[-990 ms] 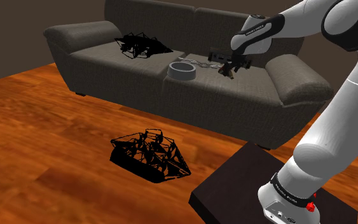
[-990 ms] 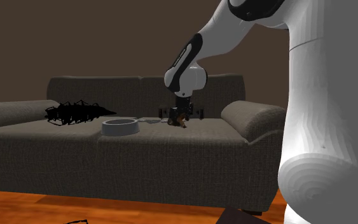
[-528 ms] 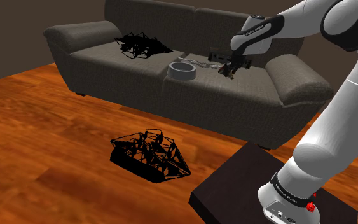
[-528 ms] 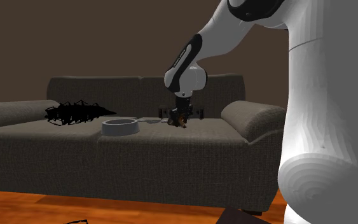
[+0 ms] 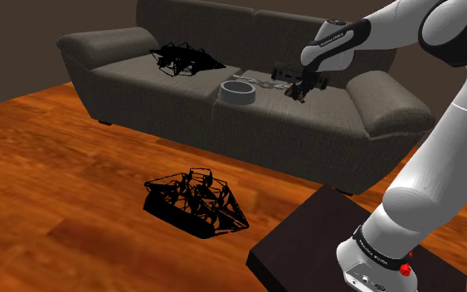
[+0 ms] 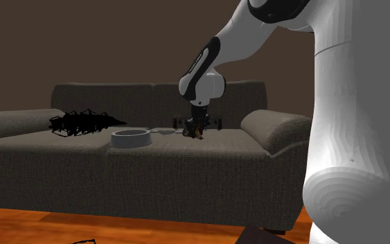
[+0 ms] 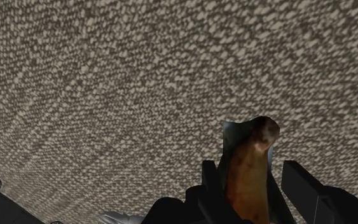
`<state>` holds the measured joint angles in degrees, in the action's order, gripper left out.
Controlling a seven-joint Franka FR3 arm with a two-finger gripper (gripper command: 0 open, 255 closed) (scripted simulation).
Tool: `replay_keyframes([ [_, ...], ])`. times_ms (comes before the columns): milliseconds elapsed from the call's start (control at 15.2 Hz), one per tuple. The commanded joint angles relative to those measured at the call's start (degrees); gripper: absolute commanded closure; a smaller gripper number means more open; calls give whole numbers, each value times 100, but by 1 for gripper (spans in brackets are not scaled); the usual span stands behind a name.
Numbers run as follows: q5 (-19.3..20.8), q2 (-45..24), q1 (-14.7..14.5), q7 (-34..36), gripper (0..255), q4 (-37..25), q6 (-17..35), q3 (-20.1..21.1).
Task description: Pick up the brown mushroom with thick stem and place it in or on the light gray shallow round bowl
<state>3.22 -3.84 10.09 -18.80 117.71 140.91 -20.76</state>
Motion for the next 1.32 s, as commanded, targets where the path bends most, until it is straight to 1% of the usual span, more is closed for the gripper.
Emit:
replay_keyframes([
  [0,1,-2,1,1,255,1,2,-1],
  [1254,119,394,-35,16,255,-1040,-1414,18],
])
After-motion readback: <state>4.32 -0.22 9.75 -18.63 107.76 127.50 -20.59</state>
